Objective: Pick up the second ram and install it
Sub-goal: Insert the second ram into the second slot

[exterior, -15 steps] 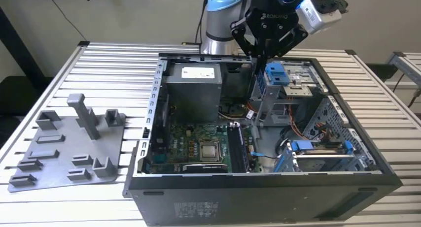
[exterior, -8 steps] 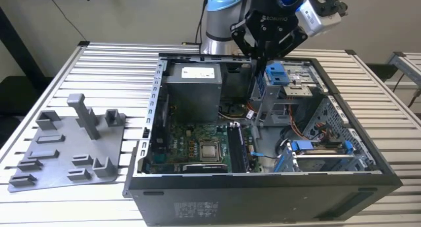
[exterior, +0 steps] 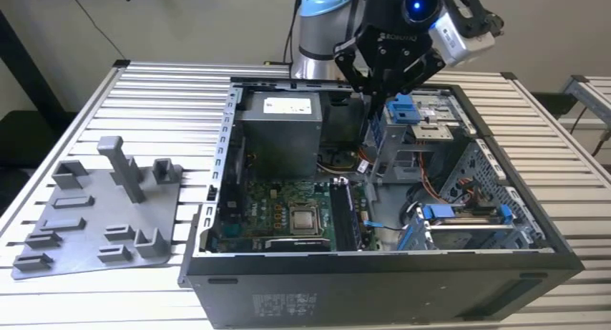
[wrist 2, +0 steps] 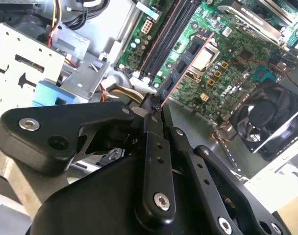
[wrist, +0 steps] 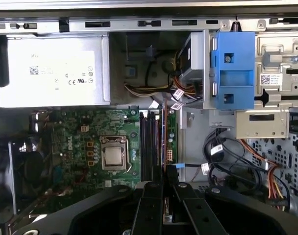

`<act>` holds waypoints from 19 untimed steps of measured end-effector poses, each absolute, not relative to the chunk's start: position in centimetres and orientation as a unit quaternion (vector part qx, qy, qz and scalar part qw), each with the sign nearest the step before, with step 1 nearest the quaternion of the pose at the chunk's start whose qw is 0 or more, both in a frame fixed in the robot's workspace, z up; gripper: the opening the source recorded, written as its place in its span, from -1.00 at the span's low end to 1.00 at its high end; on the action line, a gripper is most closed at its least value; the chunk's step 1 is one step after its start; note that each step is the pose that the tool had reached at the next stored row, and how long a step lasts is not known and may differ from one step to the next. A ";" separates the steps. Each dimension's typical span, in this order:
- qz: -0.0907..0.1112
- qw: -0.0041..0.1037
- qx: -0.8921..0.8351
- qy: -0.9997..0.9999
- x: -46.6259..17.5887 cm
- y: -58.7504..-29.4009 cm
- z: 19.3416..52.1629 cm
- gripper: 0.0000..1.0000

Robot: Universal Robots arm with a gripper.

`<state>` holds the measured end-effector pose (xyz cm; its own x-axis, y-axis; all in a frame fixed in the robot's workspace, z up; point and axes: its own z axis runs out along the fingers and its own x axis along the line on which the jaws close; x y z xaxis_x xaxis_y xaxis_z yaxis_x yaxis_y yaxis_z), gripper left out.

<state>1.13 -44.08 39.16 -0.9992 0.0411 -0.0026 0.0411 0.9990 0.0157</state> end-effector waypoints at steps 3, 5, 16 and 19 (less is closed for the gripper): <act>0.008 0.001 0.021 1.000 1.1 -44.2 38.9 -0.72; 0.008 0.001 0.021 1.000 1.1 -44.3 38.6 -0.72; 0.008 0.001 0.021 1.000 1.1 -44.4 37.1 -0.72; 0.008 0.001 0.021 1.000 1.1 -44.4 36.7 -0.72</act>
<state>1.13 -44.45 36.74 -0.9992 0.0411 -0.0014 0.0411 0.9990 0.0155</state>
